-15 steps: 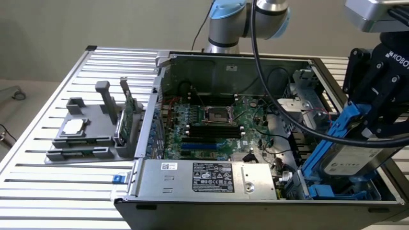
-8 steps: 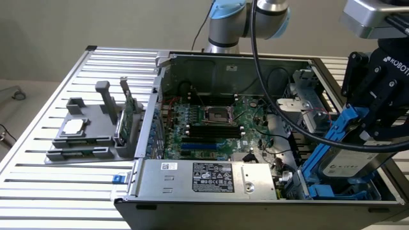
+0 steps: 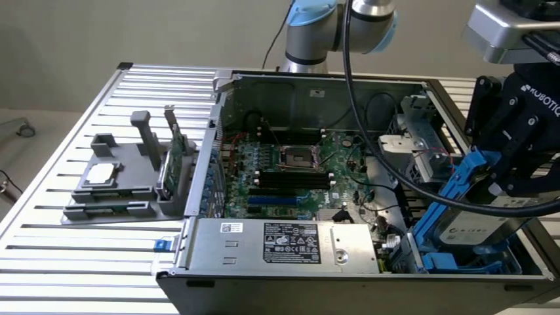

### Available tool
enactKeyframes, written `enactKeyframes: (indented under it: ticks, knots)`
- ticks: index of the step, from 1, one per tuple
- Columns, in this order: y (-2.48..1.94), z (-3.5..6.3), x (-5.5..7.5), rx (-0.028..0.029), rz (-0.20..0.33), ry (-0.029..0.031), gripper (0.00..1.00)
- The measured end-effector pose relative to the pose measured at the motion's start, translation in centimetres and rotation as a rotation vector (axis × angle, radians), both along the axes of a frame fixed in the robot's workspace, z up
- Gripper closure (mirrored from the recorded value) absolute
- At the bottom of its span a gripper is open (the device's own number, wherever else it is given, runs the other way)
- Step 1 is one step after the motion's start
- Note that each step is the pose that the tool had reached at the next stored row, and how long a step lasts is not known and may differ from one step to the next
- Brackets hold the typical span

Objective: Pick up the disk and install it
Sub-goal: 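Insert the disk into the insertion slot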

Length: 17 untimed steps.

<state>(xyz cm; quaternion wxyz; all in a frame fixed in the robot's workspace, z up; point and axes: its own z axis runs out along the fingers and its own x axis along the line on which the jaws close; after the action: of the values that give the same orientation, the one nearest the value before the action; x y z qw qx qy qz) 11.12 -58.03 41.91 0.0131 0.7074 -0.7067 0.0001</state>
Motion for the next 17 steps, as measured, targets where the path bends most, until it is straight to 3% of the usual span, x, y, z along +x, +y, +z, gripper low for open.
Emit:
enactKeyframes:
  ticks: [8, 14, 17]
  knots:
    - [-0.12, -0.34, 0.10, 0.0236, 0.000, 0.0011, 0.68]
    - [-0.30, -0.38, 0.15, 0.0257, 0.000, 0.0072, 0.68]
    - [-0.41, -0.38, 0.17, 0.0258, 0.000, 0.0139, 0.68]
